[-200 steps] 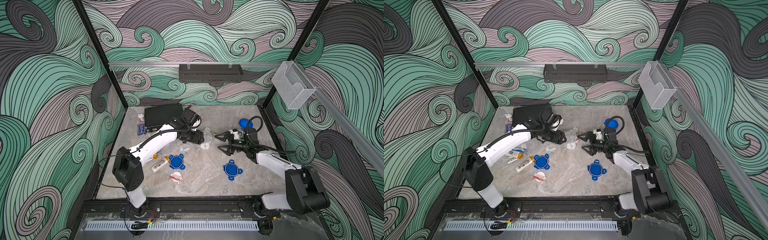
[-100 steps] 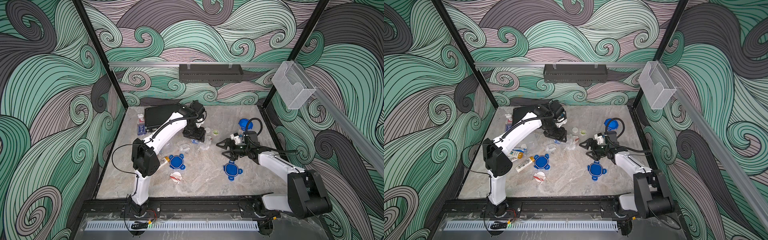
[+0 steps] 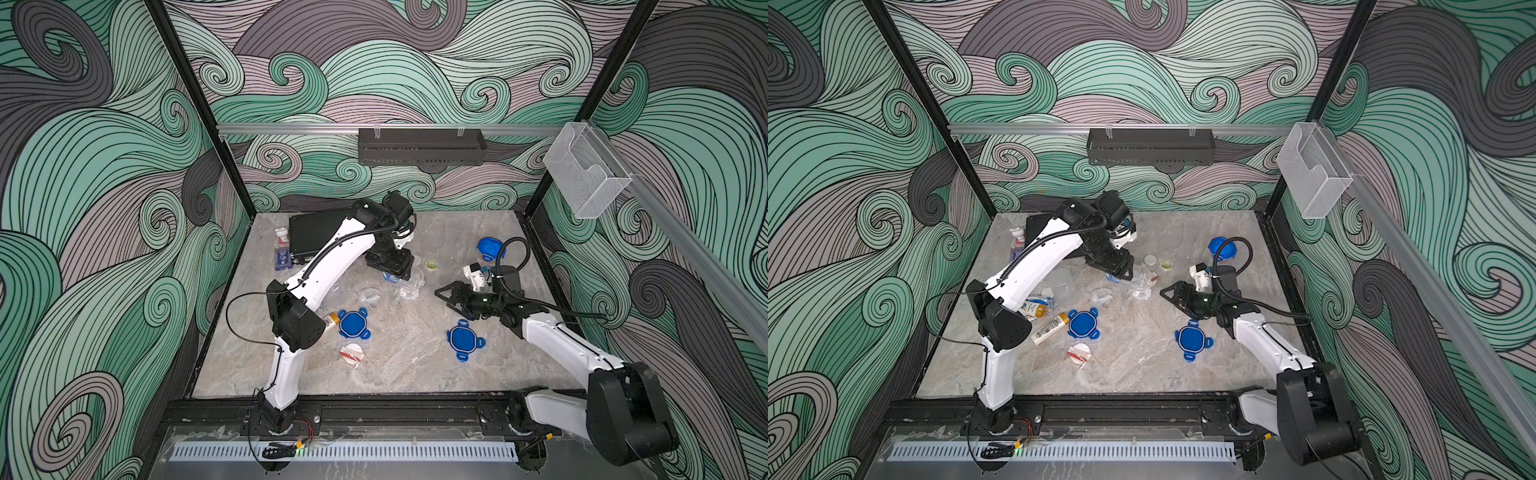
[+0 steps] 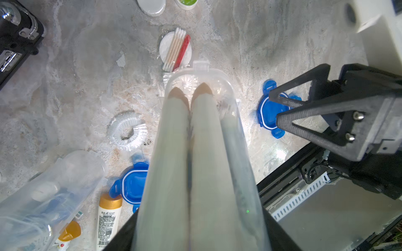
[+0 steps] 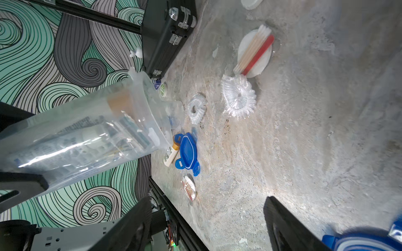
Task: Take out toiletry kits
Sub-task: 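Pour the toiletry kits out of the container.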
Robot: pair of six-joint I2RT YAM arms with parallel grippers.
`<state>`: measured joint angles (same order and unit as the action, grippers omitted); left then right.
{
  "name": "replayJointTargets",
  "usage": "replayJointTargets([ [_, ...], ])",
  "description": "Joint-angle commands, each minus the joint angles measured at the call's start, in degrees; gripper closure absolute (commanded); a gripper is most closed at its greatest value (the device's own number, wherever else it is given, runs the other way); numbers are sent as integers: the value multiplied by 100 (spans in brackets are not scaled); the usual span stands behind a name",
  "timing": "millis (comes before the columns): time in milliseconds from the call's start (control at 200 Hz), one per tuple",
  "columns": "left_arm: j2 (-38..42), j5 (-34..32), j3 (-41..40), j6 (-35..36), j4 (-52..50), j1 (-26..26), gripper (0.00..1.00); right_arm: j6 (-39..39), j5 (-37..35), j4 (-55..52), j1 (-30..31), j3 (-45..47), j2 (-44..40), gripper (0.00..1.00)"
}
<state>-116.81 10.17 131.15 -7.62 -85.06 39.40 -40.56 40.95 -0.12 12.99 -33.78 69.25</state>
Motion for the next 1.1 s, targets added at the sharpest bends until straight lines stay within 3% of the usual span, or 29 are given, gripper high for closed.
replayJointTargets([
  [0,578,231,-83,347,10,-107,81,224,52,1021,104,265,-335,23],
  [140,1439,1547,-1367,337,1068,-622,83,364,-52,2493,335,823,-899,26],
  [280,2611,3334,-3238,-133,3075,-1506,83,725,-74,2859,454,984,-1262,30],
  [400,3000,4500,-3880,-302,3662,-2057,82,870,33,3449,481,1146,-1360,34],
  [560,3107,5184,-4296,-251,3723,-2373,82,988,366,4264,608,1157,-1144,41],
  [660,3296,5457,-4467,-122,3760,-2423,82,1118,465,4163,685,935,-1013,49],
  [891,3832,5716,-4960,190,3723,-2454,82,988,428,4057,705,583,-994,55],
  [1096,4023,5820,-5285,274,3834,-2455,82,185,1150,4442,735,173,-633,52],
])
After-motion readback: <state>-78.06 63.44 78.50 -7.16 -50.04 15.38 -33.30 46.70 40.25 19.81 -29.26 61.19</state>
